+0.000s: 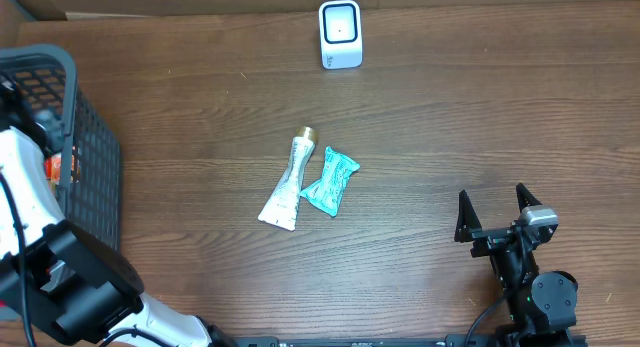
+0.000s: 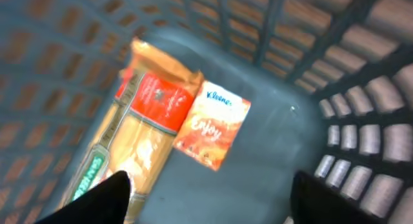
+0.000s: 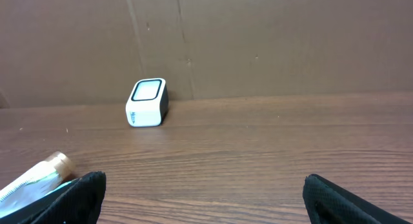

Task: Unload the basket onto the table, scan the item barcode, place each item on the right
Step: 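Reach the left gripper into the basket and grasp the Kleenex pack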

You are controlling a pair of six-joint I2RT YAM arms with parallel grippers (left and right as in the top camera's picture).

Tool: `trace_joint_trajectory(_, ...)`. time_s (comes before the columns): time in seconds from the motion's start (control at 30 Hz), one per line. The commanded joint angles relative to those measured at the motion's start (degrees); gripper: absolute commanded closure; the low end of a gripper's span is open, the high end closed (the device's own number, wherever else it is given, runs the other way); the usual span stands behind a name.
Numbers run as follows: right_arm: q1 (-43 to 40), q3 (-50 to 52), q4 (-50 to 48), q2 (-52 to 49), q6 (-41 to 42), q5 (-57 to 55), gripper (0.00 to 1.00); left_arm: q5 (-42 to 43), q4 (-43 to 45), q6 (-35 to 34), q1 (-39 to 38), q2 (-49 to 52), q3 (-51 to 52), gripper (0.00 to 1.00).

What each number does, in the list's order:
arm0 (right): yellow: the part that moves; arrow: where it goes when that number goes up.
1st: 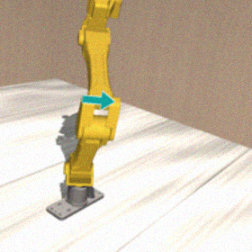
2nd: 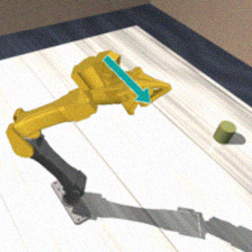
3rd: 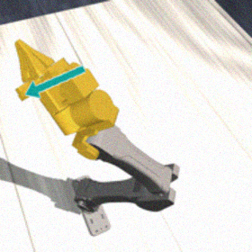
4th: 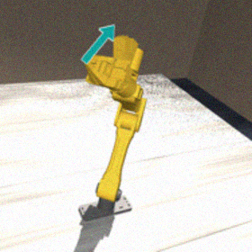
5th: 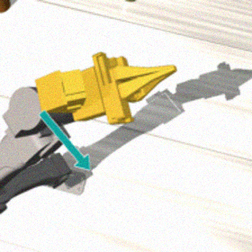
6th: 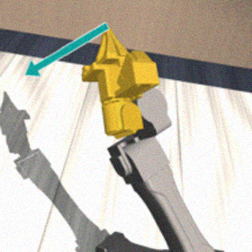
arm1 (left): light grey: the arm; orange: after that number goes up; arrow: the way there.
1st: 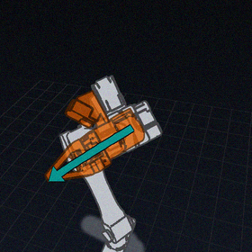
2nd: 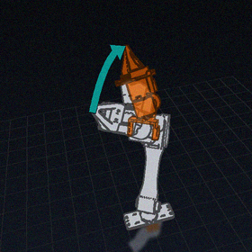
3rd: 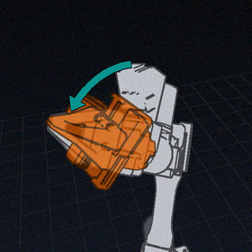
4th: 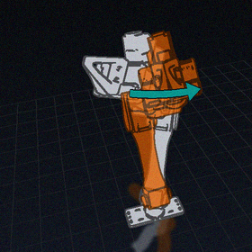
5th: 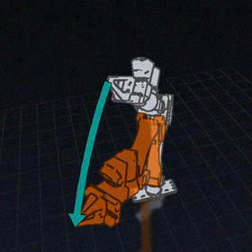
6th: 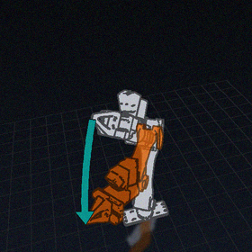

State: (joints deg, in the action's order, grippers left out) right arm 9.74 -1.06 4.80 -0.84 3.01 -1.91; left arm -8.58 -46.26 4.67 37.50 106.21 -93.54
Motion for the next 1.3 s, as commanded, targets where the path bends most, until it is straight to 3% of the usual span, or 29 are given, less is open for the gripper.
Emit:
trace_joint_trajectory(0.0,-0.1,0.6,-0.2,0.7,0.4,-0.4,0.0,0.7,7.1,12.5,0.0,1.0,7.3,0.31)
trace_joint_trajectory(0.37,-0.1,0.6,-0.2,0.7,0.4,-0.4,0.0,0.7,15.1,12.9,0.0,6.4,10.7,0.41)
trace_joint_trajectory(0.43,-0.1,0.6,-0.2,0.7,0.4,-0.4,0.0,0.5,15.0,12.7,0.0,8.0,10.7,0.49)
trace_joint_trajectory(0.57,-0.1,0.6,-0.2,0.7,0.4,-0.4,0.0,-3.9,15.1,7.3,0.0,10.6,10.7,0.55)
trace_joint_trajectory(0.77,-0.1,0.6,-0.2,0.7,0.4,-0.4,0.0,-4.3,15.9,6.9,0.2,12.1,10.7,0.48)
trace_joint_trajectory(0.93,-0.1,0.6,-0.2,0.7,0.4,-0.4,0.0,-2.4,15.8,2.5,0.6,12.1,10.0,0.34)
trace_joint_trajectory(1.1,-0.1,0.6,-0.2,0.7,0.4,-0.4,0.0,11.7,9.7,-0.1,1.7,12.1,3.7,0.34)
trace_joint_trajectory(1.27,-0.1,0.6,-0.2,0.7,0.4,-0.4,0.0,16.9,1.1,-2.5,2.0,12.0,-7.9,0.32)
